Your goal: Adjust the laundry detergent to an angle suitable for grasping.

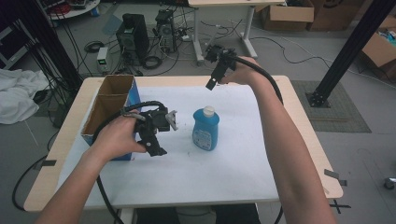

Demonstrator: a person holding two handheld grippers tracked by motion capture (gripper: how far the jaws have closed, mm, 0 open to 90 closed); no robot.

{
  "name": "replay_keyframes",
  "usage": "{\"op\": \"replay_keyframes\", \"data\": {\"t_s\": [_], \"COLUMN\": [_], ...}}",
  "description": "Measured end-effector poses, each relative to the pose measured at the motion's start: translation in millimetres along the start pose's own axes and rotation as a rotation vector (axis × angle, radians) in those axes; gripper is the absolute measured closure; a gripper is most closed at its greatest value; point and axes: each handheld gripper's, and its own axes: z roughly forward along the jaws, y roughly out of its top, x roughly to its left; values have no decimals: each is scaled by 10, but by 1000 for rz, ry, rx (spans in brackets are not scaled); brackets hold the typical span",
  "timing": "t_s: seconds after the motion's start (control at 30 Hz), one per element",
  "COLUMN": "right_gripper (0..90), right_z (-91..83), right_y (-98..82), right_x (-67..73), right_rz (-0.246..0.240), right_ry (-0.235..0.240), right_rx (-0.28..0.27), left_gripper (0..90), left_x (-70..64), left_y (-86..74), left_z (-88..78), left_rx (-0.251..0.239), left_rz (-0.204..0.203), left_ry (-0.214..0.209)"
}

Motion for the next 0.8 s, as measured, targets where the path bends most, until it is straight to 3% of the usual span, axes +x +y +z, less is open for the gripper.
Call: {"op": "replay_keyframes", "data": {"t_s": [0.27, 0.5, 0.67, 0.8], "right_gripper": [212, 202, 200, 198], "right_z": [-37, -29, -9, -19], "right_y": [-11, -31, -33, -29], "right_x": [17, -27, -29, -13], "right_rz": [7, 6, 0, -6], "right_ry": [11, 19, 28, 33], "right_rx": [-13, -11, 4, 1], "left_gripper": [153, 153, 152, 152], "left_x": [-1, 10, 3, 13], "left_y": [-22, -4, -8, -10], "left_z": [-21, 14, -4, -12], "left_rx": [-16, 12, -10, -3], "left_rz": [-11, -3, -17, -5], "left_ry": [-7, -5, -8, -12]}}
